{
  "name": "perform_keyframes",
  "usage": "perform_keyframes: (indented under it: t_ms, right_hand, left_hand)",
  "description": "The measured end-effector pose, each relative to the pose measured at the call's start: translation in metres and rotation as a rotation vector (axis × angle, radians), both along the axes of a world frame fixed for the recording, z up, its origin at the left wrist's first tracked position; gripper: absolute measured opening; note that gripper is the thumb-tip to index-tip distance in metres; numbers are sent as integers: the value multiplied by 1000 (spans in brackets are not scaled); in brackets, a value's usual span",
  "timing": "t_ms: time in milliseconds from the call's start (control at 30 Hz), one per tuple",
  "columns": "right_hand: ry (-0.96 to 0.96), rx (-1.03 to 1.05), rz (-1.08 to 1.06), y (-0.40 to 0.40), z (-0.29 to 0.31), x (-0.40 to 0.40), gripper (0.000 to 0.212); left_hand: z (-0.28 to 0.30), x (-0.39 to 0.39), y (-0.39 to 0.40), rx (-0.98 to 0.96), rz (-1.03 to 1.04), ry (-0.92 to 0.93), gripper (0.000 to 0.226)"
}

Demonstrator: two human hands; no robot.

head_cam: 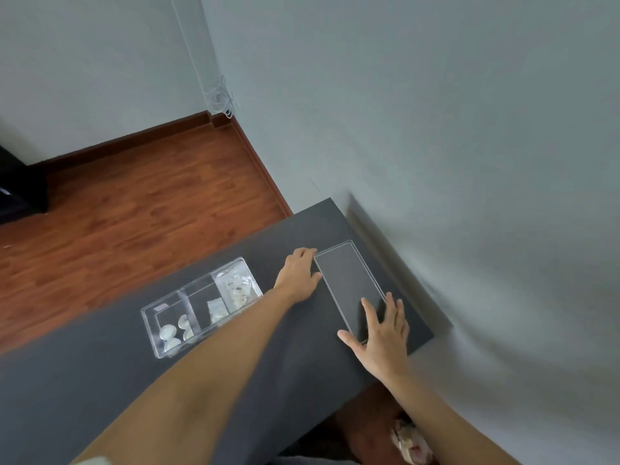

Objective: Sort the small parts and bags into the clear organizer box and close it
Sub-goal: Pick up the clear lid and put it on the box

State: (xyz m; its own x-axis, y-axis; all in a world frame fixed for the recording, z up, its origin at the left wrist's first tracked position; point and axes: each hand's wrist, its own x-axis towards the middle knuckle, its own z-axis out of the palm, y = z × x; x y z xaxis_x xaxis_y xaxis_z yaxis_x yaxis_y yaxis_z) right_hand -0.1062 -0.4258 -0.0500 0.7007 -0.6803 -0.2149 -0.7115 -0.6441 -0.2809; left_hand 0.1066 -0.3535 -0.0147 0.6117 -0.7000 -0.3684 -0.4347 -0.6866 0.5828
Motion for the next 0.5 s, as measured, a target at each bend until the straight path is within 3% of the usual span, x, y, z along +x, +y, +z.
perform_keyframes:
  t_ms: [300, 500]
  right_hand:
    - [-29, 16, -18, -7, -7, -10, 80]
    - [-108, 105, -53, -20, -5, -13, 73]
  left_hand:
    - [-9, -4, -30, 110, -94, 15, 68]
    - [-3, -2, -25, 26, -67, 55, 53]
